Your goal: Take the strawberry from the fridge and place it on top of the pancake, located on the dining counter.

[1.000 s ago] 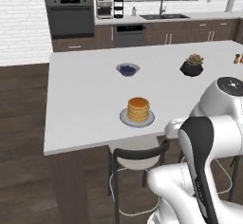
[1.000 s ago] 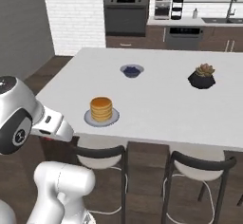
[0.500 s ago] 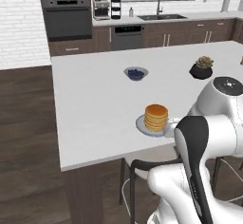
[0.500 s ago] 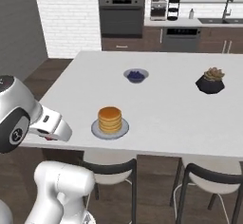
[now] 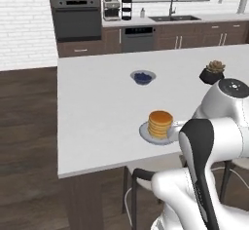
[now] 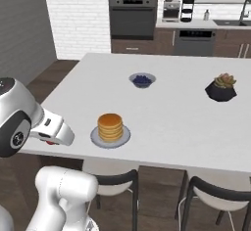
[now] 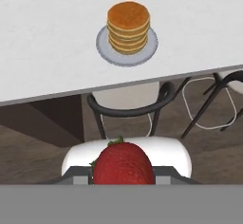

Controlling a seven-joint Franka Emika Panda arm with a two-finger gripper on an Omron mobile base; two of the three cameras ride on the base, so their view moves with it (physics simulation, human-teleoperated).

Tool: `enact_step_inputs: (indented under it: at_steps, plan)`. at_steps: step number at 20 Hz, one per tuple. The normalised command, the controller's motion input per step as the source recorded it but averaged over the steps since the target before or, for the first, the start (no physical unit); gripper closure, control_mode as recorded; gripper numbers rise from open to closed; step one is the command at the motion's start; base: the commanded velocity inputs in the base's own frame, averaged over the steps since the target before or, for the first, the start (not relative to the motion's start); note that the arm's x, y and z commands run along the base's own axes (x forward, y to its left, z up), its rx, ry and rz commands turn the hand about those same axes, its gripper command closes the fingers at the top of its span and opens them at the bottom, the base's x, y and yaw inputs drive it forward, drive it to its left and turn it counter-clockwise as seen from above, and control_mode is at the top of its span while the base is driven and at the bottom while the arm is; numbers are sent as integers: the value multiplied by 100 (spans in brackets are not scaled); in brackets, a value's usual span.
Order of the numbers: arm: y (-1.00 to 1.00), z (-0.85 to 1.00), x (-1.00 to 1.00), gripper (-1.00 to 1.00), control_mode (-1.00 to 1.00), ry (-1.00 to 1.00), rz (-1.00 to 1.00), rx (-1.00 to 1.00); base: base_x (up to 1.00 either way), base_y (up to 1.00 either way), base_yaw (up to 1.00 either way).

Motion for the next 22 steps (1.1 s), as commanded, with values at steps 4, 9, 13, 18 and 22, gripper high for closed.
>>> enact_step_inputs:
  at_steps: [4, 9, 13, 18, 22]
  plan:
    - [0, 0, 0, 100, 100, 0, 0, 0, 16, -60, 6]
    - [0, 0, 0, 100, 100, 0, 0, 0, 37, -19, 3]
    - [0, 0, 0, 100, 100, 0, 0, 0, 72, -1, 1]
    - [0, 0, 0, 100, 100, 0, 0, 0, 75, 0, 1]
    - [0, 0, 19, 100, -100, 0, 0, 0, 53, 0, 0]
